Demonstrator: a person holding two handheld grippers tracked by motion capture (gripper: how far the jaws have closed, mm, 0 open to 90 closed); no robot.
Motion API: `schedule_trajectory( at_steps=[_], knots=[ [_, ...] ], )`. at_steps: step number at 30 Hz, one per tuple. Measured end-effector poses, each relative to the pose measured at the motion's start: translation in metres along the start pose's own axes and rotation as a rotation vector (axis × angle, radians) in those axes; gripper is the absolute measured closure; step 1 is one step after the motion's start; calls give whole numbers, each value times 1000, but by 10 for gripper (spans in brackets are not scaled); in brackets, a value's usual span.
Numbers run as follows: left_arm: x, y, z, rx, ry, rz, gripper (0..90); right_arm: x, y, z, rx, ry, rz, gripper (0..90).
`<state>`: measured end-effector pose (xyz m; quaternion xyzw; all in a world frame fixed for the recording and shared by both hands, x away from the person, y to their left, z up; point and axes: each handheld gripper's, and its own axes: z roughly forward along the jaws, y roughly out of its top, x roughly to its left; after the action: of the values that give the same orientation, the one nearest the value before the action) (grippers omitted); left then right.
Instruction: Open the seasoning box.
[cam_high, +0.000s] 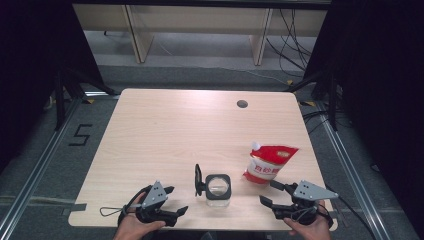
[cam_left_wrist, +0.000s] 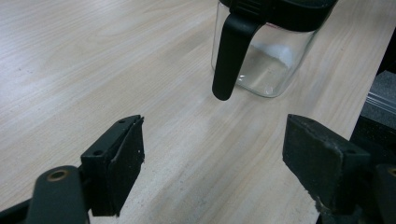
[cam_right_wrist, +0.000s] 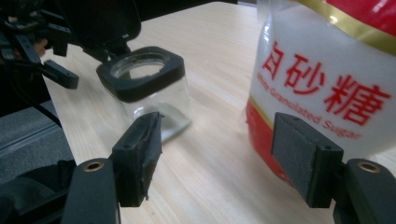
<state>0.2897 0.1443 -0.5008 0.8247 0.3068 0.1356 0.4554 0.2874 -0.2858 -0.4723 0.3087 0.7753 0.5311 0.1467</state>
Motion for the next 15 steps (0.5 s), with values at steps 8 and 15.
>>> schedule_trajectory(
  at_steps=[8,15],
  knots=[
    [-4,-3,-3,6,-3,-18,203,-13,-9,-8,34,-41,8,215],
    [-5,-4,-4,17,-6,-30,203,-18,-14,-16,34,-63,68,203]
  ],
)
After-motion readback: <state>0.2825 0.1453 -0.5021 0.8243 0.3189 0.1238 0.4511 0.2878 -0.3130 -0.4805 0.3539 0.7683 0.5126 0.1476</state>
